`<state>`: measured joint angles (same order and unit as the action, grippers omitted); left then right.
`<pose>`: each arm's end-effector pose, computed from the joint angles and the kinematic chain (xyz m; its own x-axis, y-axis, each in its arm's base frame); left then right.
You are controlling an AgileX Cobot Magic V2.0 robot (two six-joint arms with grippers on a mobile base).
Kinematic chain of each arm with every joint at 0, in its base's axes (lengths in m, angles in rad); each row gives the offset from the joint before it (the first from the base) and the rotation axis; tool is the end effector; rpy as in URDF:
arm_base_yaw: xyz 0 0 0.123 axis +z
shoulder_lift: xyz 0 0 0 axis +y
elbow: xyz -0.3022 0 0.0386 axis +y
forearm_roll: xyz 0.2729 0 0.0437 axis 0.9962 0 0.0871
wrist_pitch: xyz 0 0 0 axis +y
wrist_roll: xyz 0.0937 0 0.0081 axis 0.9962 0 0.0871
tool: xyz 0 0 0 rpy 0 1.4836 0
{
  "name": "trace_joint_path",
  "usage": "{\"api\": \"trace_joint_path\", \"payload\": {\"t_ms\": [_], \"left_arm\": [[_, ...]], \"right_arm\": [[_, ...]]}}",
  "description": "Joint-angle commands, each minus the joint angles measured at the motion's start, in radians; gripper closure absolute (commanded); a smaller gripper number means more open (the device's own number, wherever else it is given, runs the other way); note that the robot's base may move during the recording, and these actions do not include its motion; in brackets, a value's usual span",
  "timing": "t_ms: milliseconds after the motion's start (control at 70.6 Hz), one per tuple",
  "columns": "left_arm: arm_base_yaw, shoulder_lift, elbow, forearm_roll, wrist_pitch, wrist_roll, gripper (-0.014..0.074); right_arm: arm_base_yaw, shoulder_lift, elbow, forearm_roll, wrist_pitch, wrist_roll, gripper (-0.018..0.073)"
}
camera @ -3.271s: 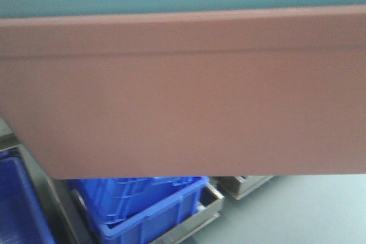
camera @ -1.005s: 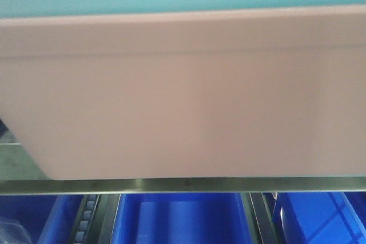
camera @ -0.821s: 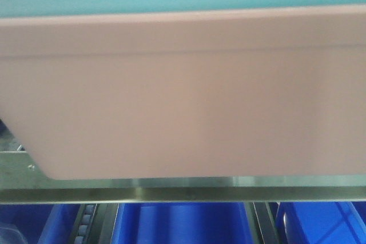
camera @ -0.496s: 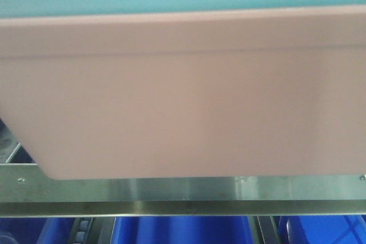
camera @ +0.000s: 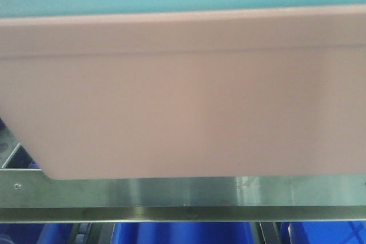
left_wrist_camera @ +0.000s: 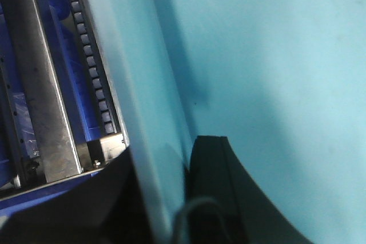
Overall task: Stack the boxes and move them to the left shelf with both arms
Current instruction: 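Carry the stacked bins up to the shelf rack with both grippers, then lower the stacked bins onto the roller shelf with both grippers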
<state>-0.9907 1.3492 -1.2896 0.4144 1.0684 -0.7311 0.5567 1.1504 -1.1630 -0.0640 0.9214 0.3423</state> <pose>0.1887 -0.2273 0.3794 -0.7389 0.2758 -0.6147 0.3575 0.9338 -0.0107 0.2133 0.1271 0.3930 -0.7416 -0.1099 -0.6617 -0.2898 0.9422 0.1682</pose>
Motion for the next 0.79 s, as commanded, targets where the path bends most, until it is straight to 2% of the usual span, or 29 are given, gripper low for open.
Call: {"api": "trace_joint_path", "payload": {"t_ms": [0,595,779], "left_arm": [[-0.015,-0.033,-0.037,0.033,-0.076,0.032,0.0599],[-0.015,-0.033,-0.037,0.033,-0.076,0.032,0.0599],[-0.015,-0.033,-0.037,0.035,-0.083,0.034,0.0599]], "right_arm": [[-0.004,-0.033,-0.041,0.005,-0.127,-0.006,0.0527],[-0.004,-0.033,-0.041,0.005,-0.135,-0.006,0.0527],[-0.004,-0.033,-0.041,0.008,-0.088,-0.005,0.0527]]}}
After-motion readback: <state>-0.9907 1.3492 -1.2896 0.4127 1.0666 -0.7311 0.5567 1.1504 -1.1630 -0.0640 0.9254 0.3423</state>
